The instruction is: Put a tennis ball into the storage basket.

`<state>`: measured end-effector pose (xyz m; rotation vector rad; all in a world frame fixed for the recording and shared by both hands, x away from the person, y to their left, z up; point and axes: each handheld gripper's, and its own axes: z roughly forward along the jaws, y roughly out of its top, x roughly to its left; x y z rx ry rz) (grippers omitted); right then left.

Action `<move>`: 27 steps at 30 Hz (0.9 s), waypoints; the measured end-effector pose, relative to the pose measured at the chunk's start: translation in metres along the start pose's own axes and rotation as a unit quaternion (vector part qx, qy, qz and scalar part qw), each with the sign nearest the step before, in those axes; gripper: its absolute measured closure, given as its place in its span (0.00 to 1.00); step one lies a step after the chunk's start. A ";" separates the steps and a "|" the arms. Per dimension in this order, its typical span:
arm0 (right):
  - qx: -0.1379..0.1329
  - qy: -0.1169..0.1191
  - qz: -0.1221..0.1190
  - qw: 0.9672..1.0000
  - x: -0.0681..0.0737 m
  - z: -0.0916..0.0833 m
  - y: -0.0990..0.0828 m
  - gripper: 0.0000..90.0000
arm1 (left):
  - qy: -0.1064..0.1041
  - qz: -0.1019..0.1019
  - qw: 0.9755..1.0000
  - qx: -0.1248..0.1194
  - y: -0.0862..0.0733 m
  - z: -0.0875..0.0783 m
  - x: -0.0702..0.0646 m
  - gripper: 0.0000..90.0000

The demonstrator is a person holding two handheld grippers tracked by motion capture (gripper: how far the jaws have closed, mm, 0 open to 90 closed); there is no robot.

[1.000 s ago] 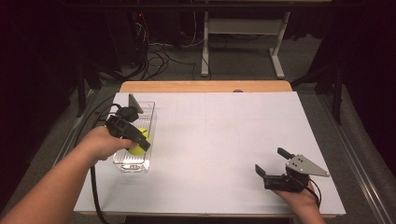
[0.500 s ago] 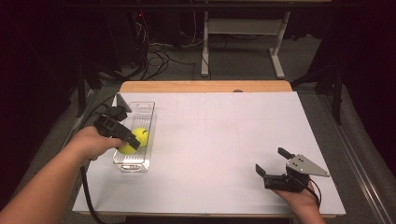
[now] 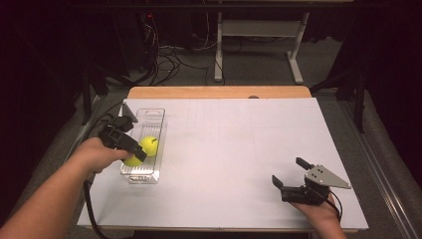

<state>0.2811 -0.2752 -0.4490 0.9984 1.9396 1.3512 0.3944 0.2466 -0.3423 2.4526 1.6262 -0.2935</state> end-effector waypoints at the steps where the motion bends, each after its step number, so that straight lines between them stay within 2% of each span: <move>1: 0.000 0.000 0.000 1.000 0.000 0.000 0.000 0.00 | 0.000 -0.001 1.000 0.001 0.000 0.001 0.000 0.30; 20: -0.003 0.003 -0.004 1.000 0.002 0.000 0.001 0.00 | 0.007 -0.005 1.000 0.007 0.004 0.018 0.002 0.30; 27: -0.004 0.003 -0.003 1.000 0.002 -0.001 0.001 0.00 | 0.016 -0.004 1.000 0.011 0.006 0.027 0.001 0.30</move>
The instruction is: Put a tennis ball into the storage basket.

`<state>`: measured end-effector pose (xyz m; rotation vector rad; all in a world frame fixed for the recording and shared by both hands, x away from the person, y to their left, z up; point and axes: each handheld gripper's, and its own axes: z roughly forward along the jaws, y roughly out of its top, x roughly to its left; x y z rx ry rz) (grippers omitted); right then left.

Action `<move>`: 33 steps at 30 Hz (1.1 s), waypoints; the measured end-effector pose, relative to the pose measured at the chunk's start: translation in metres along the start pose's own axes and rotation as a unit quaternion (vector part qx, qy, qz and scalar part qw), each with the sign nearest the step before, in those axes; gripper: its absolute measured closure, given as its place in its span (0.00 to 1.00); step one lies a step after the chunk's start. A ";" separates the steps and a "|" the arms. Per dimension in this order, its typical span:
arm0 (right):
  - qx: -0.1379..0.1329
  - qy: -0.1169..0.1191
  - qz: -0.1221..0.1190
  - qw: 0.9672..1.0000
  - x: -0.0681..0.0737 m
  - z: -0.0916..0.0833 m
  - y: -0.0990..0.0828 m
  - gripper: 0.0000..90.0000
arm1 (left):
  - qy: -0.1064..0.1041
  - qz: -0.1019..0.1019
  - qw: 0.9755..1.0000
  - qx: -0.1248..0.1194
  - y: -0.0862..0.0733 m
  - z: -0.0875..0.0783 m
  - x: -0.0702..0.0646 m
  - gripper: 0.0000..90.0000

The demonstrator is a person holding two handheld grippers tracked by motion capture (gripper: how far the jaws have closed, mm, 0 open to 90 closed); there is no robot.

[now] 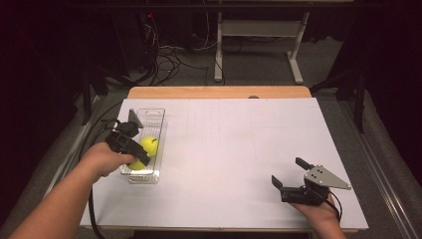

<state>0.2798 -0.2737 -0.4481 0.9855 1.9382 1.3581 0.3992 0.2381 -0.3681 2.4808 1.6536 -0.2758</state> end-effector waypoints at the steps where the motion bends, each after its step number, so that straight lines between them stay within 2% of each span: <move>1: 0.000 0.000 0.000 1.000 0.000 0.000 0.000 0.00 | 0.003 0.000 1.000 -0.001 0.000 0.001 0.000 0.30; 7: -0.001 0.000 0.000 1.000 0.000 0.000 0.000 0.00 | 0.016 -0.003 1.000 0.007 0.003 0.012 -0.001 0.29; 11: -0.001 0.000 0.002 1.000 0.000 0.000 0.000 0.00 | 0.018 0.000 1.000 0.000 0.003 0.010 -0.004 0.29; 15: -0.001 0.002 0.001 1.000 0.000 0.000 0.000 0.00 | 0.029 0.000 1.000 0.000 0.002 0.008 -0.006 0.29; 23: -0.003 0.001 0.002 1.000 0.001 0.000 0.001 0.00 | 0.034 0.002 0.999 0.003 0.003 0.006 -0.009 0.29; 26: -0.003 0.002 0.002 1.000 0.001 0.000 0.001 0.00 | 0.023 0.009 1.000 0.009 0.003 0.005 -0.008 0.28; 28: -0.003 0.003 0.003 1.000 0.001 0.000 0.001 0.00 | 0.021 0.010 1.000 -0.002 0.004 0.000 -0.010 0.04; 29: -0.003 0.003 0.003 1.000 0.001 0.000 0.001 0.00 | 0.016 0.014 1.000 -0.008 0.004 -0.002 -0.010 0.01; 33: -0.003 0.003 0.003 1.000 0.001 0.000 0.001 0.00 | 0.030 0.012 0.999 -0.008 0.005 -0.008 -0.013 0.01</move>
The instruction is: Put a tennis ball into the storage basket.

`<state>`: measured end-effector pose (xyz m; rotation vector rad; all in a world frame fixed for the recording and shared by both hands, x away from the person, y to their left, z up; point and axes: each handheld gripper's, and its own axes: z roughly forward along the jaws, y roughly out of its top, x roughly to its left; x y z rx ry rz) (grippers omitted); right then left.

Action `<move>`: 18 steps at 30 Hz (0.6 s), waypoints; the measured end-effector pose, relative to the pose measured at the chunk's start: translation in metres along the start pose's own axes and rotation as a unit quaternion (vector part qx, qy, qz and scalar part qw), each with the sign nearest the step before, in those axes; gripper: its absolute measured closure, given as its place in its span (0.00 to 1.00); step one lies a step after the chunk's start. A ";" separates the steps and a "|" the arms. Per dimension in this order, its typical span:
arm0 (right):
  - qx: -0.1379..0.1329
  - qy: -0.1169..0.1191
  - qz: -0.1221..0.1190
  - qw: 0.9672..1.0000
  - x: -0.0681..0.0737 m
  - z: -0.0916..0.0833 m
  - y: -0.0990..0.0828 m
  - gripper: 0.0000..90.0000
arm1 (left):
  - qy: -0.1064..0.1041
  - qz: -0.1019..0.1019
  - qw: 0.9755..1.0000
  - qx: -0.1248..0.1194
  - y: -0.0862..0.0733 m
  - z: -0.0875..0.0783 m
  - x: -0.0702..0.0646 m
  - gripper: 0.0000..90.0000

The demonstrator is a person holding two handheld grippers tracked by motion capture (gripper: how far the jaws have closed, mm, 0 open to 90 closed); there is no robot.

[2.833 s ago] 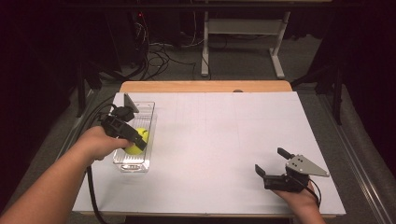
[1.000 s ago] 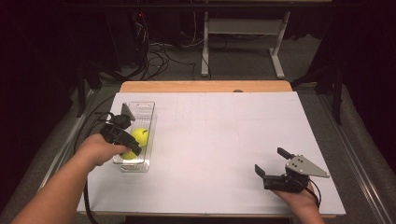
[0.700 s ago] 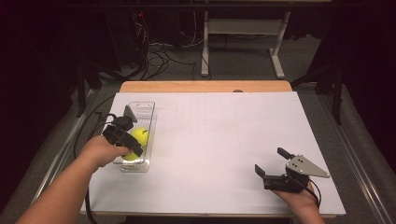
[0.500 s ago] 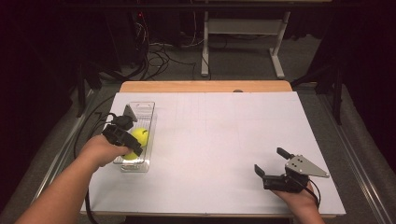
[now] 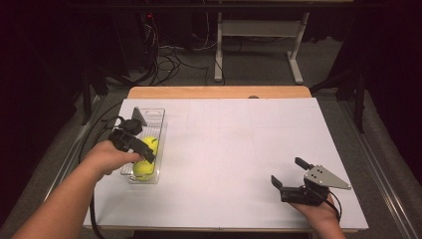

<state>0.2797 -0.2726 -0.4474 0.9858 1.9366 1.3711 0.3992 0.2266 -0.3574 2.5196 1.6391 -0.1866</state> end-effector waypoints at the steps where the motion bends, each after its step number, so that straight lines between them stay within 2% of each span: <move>1: 0.000 0.000 0.000 1.000 0.000 0.000 0.000 0.00 | 0.003 -0.003 1.000 -0.002 0.000 -0.001 0.000 0.01; 10: -0.003 -0.001 -0.001 1.000 0.000 0.000 0.000 0.00 | 0.005 -0.006 1.000 0.001 -0.001 -0.001 0.001 0.01; 13: -0.004 -0.001 0.000 1.000 0.000 -0.001 0.001 0.00 | 0.002 0.003 1.000 0.005 -0.001 0.000 -0.002 0.01; 18: -0.003 -0.001 -0.001 1.000 0.000 -0.001 0.001 0.00 | 0.005 0.006 1.000 0.006 0.001 0.003 -0.008 0.01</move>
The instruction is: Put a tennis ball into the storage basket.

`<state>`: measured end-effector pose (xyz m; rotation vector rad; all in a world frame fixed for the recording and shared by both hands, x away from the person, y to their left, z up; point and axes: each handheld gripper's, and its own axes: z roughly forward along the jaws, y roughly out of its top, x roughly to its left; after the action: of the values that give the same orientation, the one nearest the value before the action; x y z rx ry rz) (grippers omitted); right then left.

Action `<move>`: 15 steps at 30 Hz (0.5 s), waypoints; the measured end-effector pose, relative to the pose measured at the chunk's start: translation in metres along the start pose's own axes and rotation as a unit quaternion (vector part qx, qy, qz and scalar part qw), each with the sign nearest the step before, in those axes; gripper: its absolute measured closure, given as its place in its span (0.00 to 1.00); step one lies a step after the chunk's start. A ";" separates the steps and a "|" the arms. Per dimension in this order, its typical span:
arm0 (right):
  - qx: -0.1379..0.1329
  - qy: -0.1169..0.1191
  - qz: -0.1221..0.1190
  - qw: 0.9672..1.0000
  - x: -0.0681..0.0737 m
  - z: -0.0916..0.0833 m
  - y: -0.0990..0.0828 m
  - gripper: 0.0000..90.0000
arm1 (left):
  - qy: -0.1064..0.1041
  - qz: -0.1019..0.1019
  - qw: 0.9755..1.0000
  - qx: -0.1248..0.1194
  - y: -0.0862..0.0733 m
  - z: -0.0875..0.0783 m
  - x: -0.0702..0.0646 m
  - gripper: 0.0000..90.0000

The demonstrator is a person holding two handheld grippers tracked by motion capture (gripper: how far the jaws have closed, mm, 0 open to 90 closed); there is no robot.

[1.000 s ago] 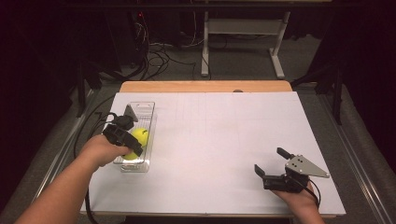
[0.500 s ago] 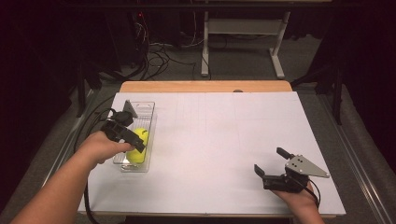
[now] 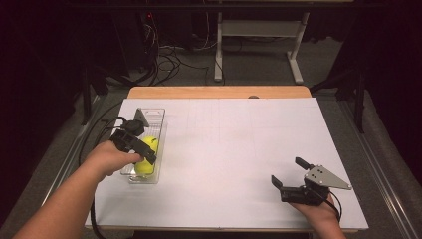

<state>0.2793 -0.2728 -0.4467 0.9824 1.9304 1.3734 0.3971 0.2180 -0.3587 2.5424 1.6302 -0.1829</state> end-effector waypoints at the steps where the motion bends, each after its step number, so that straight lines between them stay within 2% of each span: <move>1: -0.001 0.000 0.000 1.000 0.000 0.000 0.000 0.00 | 0.000 0.002 1.000 0.000 0.001 0.000 -0.001 0.01; 15: 0.000 -0.001 -0.002 1.000 0.001 0.000 0.000 0.00 | -0.006 0.029 1.000 0.002 0.015 0.005 -0.032 0.01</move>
<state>0.2789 -0.2724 -0.4465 0.9797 1.9292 1.3708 0.3971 0.1822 -0.3584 2.5822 1.5522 -0.1958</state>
